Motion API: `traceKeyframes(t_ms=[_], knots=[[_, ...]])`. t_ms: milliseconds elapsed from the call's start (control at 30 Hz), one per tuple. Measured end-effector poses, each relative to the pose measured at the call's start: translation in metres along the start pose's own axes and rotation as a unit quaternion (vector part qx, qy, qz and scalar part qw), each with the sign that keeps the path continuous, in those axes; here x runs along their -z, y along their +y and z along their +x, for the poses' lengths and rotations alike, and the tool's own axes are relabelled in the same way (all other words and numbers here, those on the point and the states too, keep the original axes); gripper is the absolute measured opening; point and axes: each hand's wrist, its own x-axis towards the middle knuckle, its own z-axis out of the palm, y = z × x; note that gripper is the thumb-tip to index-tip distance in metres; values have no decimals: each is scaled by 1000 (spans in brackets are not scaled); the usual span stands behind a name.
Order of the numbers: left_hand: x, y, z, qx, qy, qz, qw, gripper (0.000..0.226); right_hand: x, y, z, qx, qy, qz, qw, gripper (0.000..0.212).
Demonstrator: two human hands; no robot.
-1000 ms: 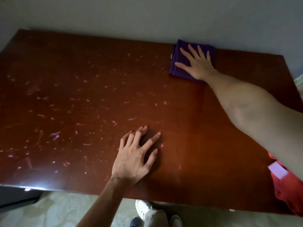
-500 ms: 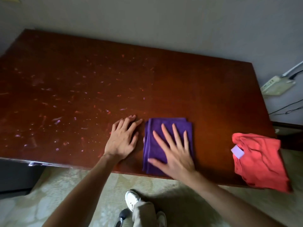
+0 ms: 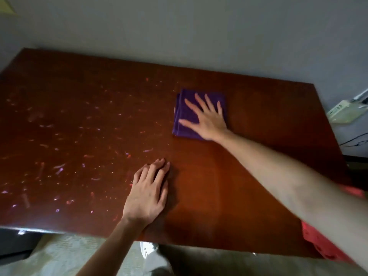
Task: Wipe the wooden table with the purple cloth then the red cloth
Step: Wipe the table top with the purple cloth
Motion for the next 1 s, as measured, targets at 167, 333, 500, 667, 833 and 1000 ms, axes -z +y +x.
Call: traceKeyframes(t_ms=[167, 333, 500, 667, 833, 1000], knots=[[-3, -2, 3, 3, -3, 1, 1000, 51, 25, 10, 122, -79, 9, 32, 996, 93], [-4, -3, 3, -4, 4, 0, 1000, 50, 29, 9, 141, -115, -2, 29, 993, 98], [1, -2, 2, -5, 2, 4, 1000, 47, 18, -4, 65, -55, -14, 7, 998, 96], [6, 4, 1, 8, 28, -22, 999, 42, -16, -36, -103, 22, -3, 2, 1000, 99], [7, 4, -5, 32, 44, -66, 996, 41, -53, -79, -269, 96, 7, -25, 995, 95], [7, 2, -4, 14, 62, -112, 992, 39, -56, -79, -264, 99, 20, -35, 994, 92]])
